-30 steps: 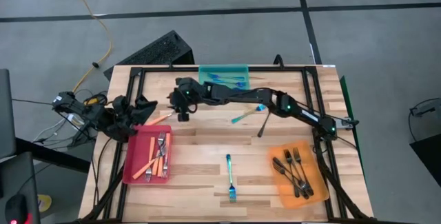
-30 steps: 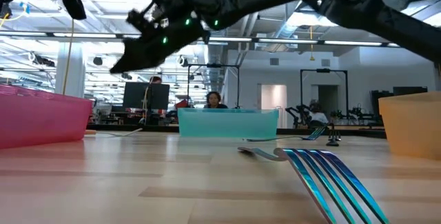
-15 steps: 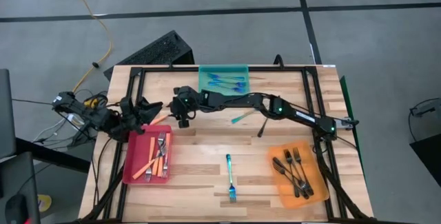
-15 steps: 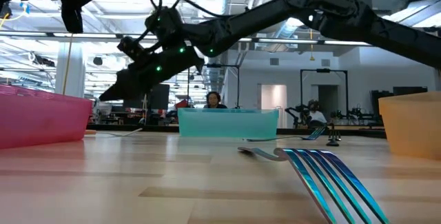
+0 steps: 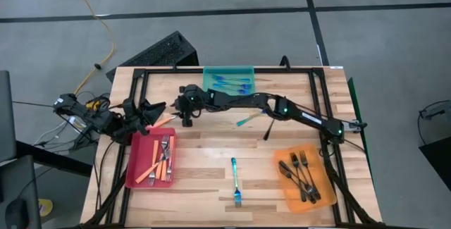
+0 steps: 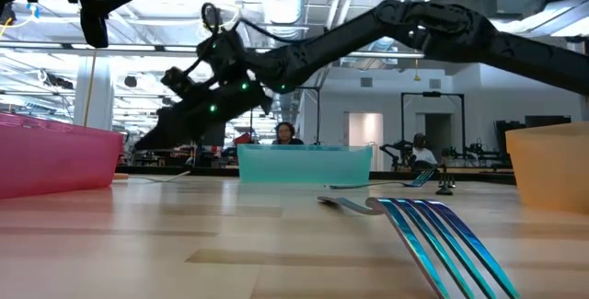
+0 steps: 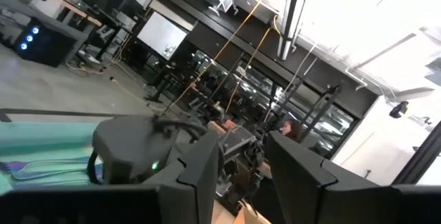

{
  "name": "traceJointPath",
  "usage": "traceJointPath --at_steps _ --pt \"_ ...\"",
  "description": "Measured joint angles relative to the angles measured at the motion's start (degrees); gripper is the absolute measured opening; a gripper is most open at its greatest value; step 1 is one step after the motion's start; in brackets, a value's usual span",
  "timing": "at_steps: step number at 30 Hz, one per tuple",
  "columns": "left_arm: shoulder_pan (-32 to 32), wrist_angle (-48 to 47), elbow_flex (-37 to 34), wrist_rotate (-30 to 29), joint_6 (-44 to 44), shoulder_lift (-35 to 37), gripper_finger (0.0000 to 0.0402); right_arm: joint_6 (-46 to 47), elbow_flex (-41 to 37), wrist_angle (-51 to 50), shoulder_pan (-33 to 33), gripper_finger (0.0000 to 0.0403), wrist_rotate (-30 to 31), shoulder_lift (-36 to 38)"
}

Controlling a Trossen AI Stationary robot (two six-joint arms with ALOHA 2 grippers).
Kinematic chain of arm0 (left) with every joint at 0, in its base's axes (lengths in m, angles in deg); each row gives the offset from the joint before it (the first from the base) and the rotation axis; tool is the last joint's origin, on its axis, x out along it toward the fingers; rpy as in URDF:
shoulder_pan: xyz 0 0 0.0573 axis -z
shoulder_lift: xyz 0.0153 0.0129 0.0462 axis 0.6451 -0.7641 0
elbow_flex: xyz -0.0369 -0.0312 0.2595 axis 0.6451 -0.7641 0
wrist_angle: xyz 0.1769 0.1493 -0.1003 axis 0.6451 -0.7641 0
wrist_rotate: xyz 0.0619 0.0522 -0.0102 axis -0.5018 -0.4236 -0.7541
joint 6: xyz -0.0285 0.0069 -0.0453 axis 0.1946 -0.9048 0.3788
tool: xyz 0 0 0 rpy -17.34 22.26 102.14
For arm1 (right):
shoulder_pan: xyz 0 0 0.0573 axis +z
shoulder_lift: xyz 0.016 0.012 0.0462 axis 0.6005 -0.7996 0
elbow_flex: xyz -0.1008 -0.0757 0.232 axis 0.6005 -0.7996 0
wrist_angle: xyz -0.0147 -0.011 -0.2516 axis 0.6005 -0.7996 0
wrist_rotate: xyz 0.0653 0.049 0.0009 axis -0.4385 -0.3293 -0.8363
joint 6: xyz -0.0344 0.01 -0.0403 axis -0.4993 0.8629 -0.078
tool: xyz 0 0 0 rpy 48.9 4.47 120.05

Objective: Sort silverware by color (type)
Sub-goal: Adjust the orange spoon on the table

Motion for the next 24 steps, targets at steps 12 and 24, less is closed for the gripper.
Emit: traceJointPath --at_steps 12,24 --pt "0.00 -0.20 0.02 0.02 0.44 -0.02 0.0112 -0.01 0.16 -2.48 0.14 0.0173 1.67 -3.43" --pt "0.00 -0.27 0.02 1.76 0.37 -0.04 0.0112 8.92 0.64 -17.33 0.56 0.0158 3.24 -2.82"
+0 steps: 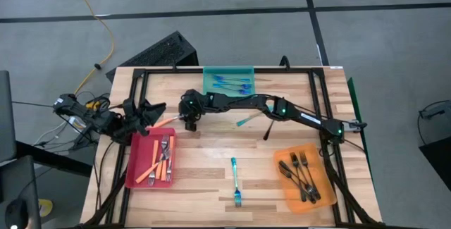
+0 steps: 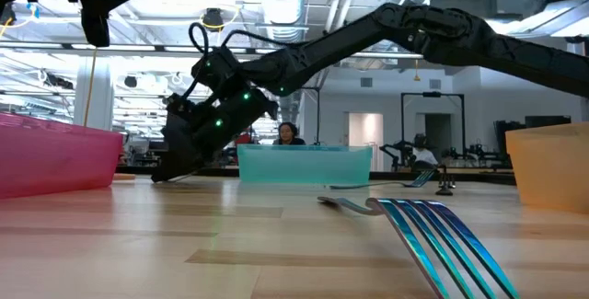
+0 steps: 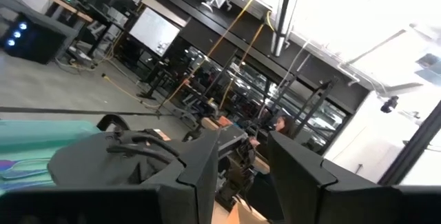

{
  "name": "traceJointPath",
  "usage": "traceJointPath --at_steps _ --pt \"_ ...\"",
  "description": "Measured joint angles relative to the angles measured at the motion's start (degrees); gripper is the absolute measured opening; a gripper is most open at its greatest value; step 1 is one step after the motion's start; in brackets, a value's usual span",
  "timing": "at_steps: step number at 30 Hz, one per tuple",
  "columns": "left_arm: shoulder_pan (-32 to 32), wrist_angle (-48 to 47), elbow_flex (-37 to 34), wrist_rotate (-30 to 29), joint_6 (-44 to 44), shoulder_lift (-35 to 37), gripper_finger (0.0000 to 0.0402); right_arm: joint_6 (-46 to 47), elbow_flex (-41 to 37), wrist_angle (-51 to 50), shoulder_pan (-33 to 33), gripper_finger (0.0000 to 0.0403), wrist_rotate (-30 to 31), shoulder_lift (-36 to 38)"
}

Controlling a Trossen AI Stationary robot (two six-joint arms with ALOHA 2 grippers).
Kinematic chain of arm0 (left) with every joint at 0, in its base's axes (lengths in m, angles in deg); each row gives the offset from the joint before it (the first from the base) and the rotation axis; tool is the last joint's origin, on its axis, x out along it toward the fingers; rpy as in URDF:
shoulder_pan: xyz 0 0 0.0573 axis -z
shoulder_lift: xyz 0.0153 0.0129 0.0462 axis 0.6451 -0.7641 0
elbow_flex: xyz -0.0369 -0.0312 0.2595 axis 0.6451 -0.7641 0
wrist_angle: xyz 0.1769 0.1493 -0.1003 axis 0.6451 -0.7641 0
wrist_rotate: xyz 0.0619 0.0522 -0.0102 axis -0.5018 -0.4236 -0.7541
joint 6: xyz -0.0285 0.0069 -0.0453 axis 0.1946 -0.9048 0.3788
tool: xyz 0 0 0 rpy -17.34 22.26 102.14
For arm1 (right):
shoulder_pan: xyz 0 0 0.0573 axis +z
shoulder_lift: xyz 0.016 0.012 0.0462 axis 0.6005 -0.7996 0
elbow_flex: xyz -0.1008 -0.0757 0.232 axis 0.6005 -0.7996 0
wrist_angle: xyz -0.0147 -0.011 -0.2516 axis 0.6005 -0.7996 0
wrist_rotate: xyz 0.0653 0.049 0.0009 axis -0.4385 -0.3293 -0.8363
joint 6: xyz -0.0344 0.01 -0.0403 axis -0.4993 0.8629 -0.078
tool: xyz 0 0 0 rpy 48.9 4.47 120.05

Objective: Sort silverware by color (type)
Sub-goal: Adjust the orange spoon on the table

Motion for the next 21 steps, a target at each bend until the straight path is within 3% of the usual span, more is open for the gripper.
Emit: traceJointPath --at_steps 8,18,21 --pt "-0.02 -0.06 0.00 3.69 -0.07 0.00 0.0112 6.92 0.02 -12.95 1.73 0.0131 3.62 1.47" --pt "-0.02 -0.04 0.00 9.69 -0.09 0.00 0.0112 16.47 -0.40 -40.46 4.44 0.0120 7.66 7.99" --pt "-0.02 0.16 0.00 10.44 -0.12 0.00 0.0112 16.66 -0.67 -44.62 5.97 0.0119 9.05 10.28"
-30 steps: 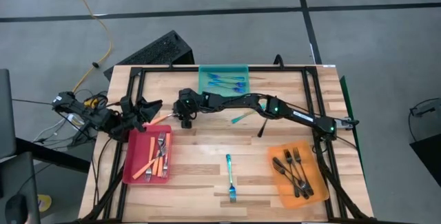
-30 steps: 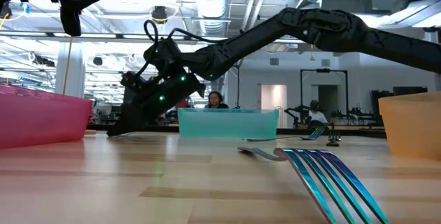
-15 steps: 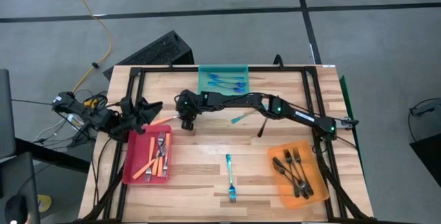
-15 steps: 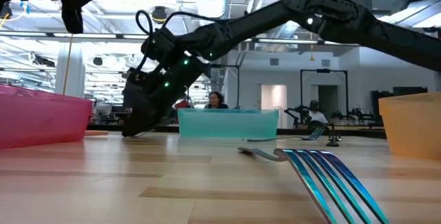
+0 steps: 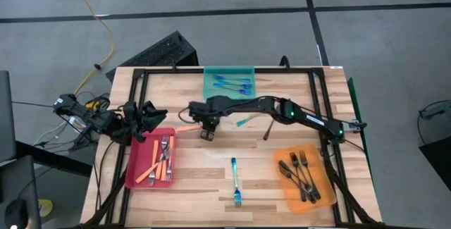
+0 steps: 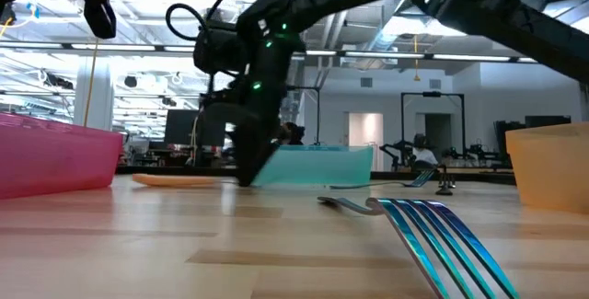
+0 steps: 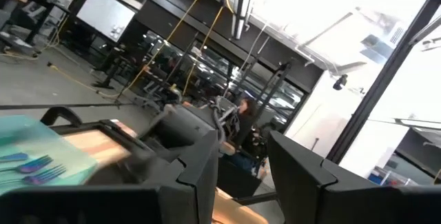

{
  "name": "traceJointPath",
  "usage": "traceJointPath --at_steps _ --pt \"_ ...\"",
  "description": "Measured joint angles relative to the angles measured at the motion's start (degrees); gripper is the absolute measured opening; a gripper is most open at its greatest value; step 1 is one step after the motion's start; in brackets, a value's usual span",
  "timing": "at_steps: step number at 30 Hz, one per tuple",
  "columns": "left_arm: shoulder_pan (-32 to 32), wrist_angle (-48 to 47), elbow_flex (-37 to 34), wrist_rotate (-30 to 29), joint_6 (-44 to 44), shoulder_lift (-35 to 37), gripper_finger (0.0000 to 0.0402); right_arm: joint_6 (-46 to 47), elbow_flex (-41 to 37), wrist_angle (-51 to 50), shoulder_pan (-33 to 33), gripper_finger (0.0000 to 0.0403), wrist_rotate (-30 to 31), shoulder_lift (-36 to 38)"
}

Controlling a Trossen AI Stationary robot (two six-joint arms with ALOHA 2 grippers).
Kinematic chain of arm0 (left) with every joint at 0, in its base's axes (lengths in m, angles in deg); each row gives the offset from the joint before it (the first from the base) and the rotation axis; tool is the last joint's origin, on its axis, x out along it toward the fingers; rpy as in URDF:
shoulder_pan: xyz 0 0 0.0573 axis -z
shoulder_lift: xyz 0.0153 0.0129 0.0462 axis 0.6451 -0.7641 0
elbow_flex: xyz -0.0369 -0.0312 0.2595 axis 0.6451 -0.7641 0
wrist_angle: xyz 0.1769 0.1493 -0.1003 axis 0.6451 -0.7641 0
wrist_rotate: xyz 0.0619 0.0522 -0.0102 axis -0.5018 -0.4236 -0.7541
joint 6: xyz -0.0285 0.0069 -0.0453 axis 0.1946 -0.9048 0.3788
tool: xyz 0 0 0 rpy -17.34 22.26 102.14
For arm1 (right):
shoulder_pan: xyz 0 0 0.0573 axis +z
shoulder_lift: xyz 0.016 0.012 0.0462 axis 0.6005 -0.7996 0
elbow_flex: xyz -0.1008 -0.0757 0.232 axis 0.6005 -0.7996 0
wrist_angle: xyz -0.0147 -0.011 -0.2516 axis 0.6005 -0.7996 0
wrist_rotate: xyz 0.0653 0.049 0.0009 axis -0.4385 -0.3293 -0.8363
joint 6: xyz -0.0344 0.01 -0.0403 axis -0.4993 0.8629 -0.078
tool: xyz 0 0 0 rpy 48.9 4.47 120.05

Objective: Sort silverware by color (type)
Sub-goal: Adjust the orange spoon on the table, then put the blue spoon into the blue bin

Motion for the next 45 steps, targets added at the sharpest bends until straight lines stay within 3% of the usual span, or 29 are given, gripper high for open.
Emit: traceJointPath --at_steps 10,19,30,33,38,45 --pt "0.01 0.33 0.00 0.09 0.12 0.00 0.0112 -1.02 0.09 -11.06 5.83 0.0119 5.47 12.30" --pt "0.01 0.16 0.00 -0.86 -2.14 0.02 0.0112 0.20 0.18 -26.09 10.99 0.0119 16.63 24.61" --pt "0.00 -0.67 0.00 -2.73 -3.32 0.00 0.0112 -0.08 0.03 -26.49 15.13 0.0119 18.29 41.89" --pt "0.00 -1.55 0.00 -3.45 -3.28 0.00 0.0112 3.41 -1.21 -26.36 16.00 0.0119 20.05 47.96" --pt "0.01 -3.48 0.00 -3.52 -2.44 -0.01 0.0112 13.31 -12.03 -26.27 18.85 0.0118 25.54 59.51" --pt "0.02 -5.66 0.00 -5.00 -2.33 -0.11 0.0112 25.14 -42.42 -25.44 23.79 0.0120 27.64 71.09"
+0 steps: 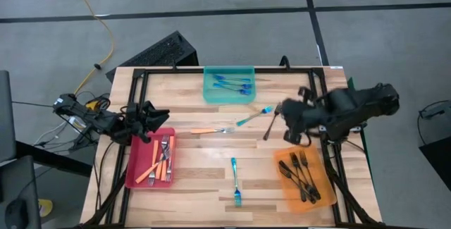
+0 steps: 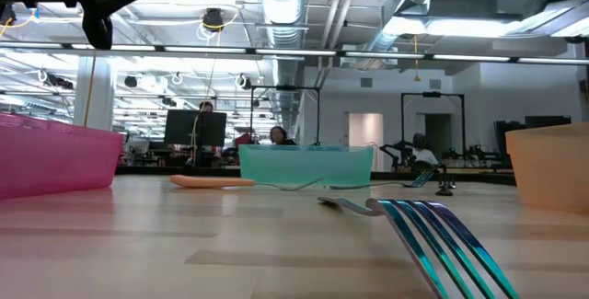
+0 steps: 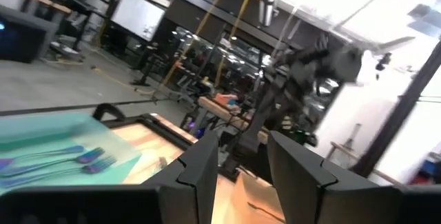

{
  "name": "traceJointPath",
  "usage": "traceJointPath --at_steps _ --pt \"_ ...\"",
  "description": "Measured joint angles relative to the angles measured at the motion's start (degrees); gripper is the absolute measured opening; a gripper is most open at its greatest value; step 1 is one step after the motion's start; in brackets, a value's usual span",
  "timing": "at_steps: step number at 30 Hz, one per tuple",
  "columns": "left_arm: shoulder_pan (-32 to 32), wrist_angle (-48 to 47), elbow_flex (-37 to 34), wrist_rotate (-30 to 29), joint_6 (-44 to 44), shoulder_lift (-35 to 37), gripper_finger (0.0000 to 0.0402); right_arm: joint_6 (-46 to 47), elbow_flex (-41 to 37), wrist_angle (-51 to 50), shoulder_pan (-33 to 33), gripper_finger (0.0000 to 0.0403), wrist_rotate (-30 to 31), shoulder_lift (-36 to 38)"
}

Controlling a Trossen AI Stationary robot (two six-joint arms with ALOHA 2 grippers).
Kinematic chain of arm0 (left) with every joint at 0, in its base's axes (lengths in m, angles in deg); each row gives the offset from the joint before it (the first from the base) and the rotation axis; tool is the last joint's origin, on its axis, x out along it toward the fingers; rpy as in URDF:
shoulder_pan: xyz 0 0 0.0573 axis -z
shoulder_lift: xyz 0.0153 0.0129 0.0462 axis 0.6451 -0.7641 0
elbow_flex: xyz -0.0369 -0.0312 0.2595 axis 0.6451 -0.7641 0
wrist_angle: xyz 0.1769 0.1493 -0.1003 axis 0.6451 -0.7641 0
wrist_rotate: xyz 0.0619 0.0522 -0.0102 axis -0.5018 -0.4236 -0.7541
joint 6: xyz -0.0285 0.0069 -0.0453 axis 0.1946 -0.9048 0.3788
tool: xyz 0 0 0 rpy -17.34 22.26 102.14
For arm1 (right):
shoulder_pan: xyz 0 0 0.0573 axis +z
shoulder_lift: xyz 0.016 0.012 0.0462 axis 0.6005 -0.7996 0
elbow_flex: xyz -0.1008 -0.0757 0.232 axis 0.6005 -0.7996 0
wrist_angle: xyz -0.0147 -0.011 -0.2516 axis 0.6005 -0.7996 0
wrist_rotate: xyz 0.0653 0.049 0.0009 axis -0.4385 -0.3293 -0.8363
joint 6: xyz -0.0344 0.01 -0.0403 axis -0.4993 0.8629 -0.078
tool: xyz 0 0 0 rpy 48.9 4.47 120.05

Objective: Sort silverware by color (type)
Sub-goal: Put the blue spoon into the blue bin

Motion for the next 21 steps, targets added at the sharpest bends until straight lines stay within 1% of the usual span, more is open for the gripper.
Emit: traceJointPath --at_steps 2,5,7,9,12,15,18,21 --pt "0.00 -0.65 0.00 -1.78 0.00 0.02 0.0112 -0.42 -8.68 3.60 -0.18 0.0127 0.18 2.46" --pt "0.00 -0.76 0.00 -4.76 -0.02 0.00 0.0112 -5.48 -20.24 16.24 -2.47 0.0147 0.07 4.90" --pt "-0.02 -0.69 0.00 -6.70 -0.50 0.00 0.0113 -11.07 -26.27 25.40 -4.89 0.0165 -2.33 5.71" --pt "0.00 -0.70 0.00 -8.38 -0.58 0.00 0.0113 -17.24 -30.41 32.63 -8.16 0.0184 -6.27 5.62" --pt "-0.02 -1.83 0.00 -10.16 -0.62 0.00 0.0113 -27.59 -33.85 40.26 -13.52 0.0210 -11.03 3.47" --pt "-0.02 -4.27 0.00 -11.51 -0.04 -0.01 0.0113 -37.43 -35.07 44.86 -19.30 0.0227 -12.64 0.23" --pt "0.00 -6.74 0.00 -12.21 1.88 0.00 0.0113 -46.67 -35.09 47.89 -24.98 0.0229 -16.09 -3.93" --pt "0.00 -8.90 0.00 -12.69 3.76 0.00 0.0113 -53.50 -35.09 51.94 -29.85 0.0223 -20.65 -8.92"
